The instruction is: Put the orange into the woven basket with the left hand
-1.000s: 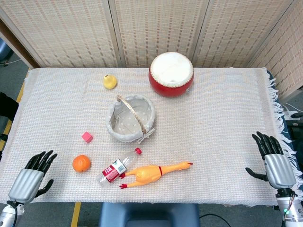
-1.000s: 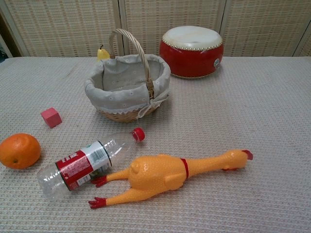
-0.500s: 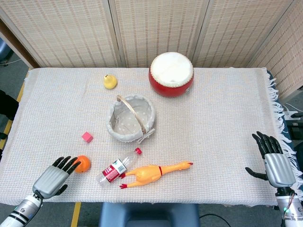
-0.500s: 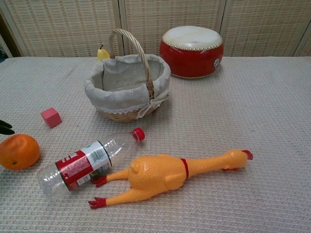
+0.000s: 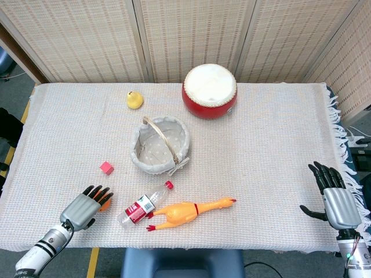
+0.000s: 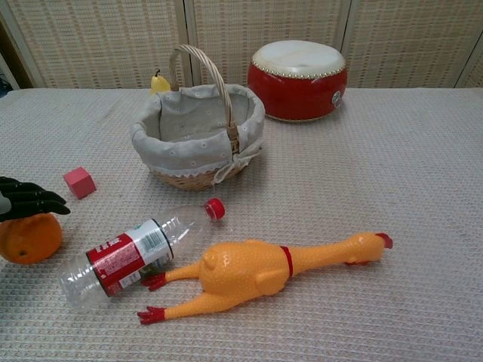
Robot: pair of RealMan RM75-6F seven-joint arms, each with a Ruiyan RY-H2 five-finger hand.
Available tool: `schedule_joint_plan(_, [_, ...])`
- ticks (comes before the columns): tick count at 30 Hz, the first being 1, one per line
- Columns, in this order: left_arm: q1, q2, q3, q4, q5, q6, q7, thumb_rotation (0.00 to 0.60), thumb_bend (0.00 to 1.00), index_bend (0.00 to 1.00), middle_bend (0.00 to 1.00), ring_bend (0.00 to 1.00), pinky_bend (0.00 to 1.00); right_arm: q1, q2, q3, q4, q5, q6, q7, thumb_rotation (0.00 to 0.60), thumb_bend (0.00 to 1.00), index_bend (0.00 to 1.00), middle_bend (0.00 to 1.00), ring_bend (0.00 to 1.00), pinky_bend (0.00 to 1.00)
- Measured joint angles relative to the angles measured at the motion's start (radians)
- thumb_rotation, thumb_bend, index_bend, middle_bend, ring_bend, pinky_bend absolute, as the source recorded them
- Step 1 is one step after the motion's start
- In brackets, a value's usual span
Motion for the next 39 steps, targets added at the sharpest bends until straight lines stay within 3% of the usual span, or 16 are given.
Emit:
schedule_joint_plan(5, [-0.043, -0.041, -0.010, 0.044, -0.090, -0.030, 0.046, 0.600, 0.33, 0.00, 0.00, 0.00, 0.12, -0.001, 0.001, 0.001, -0.002, 0.003, 0.000, 0.003, 0.600, 0.03, 0.00, 0.00, 0.00, 0.00])
schedule_joint_plan(7, [-0.059, -0.054, -0.011, 0.059, -0.128, -0.039, 0.062, 0.600, 0.35, 0.02, 0.00, 0.01, 0.18, 0.000, 0.000, 0.001, -0.003, 0.003, 0.000, 0.004, 0.600, 0.03, 0.00, 0.00, 0.00, 0.00])
schedule_joint_plan(8, [-0.064, -0.059, -0.012, 0.064, -0.143, -0.041, 0.067, 0.600, 0.38, 0.08, 0.02, 0.06, 0.26, -0.001, 0.000, 0.001, -0.003, 0.003, 0.000, 0.003, 0.600, 0.03, 0.00, 0.00, 0.00, 0.00])
schedule_joint_plan(10, [-0.075, -0.071, -0.011, 0.077, -0.175, -0.041, 0.072, 0.600, 0.49, 0.27, 0.18, 0.25, 0.46, -0.001, 0.000, 0.001, -0.004, 0.003, 0.002, 0.002, 0.600, 0.03, 0.00, 0.00, 0.00, 0.00])
schedule_joint_plan(12, [-0.077, -0.082, -0.009, 0.086, -0.188, -0.027, 0.070, 0.600, 0.61, 0.49, 0.44, 0.48, 0.66, -0.003, -0.001, 0.000, -0.006, 0.002, 0.004, 0.000, 0.600, 0.03, 0.00, 0.00, 0.00, 0.00])
schedule_joint_plan(15, [-0.071, -0.088, -0.002, 0.097, -0.174, 0.012, 0.061, 0.600, 0.66, 0.64, 0.61, 0.64, 0.77, -0.005, -0.001, 0.000, -0.007, 0.000, 0.007, -0.001, 0.600, 0.03, 0.00, 0.00, 0.00, 0.00])
schedule_joint_plan(23, [-0.052, -0.048, -0.040, 0.031, -0.135, 0.132, -0.046, 0.600, 0.67, 0.69, 0.66, 0.68, 0.78, -0.005, -0.001, 0.000, -0.006, -0.002, 0.010, 0.001, 0.600, 0.03, 0.00, 0.00, 0.00, 0.00])
schedule_joint_plan(30, [-0.060, -0.040, -0.148, -0.115, -0.096, 0.224, -0.197, 0.600, 0.67, 0.68, 0.65, 0.68, 0.76, -0.002, -0.001, 0.000, -0.005, -0.004, 0.004, 0.005, 0.600, 0.03, 0.00, 0.00, 0.00, 0.00])
schedule_joint_plan(39, [-0.213, -0.144, -0.239, -0.145, -0.202, 0.189, -0.083, 0.600, 0.67, 0.68, 0.65, 0.68, 0.76, 0.001, 0.001, 0.001, -0.005, 0.003, -0.004, 0.019, 0.600, 0.03, 0.00, 0.00, 0.00, 0.00])
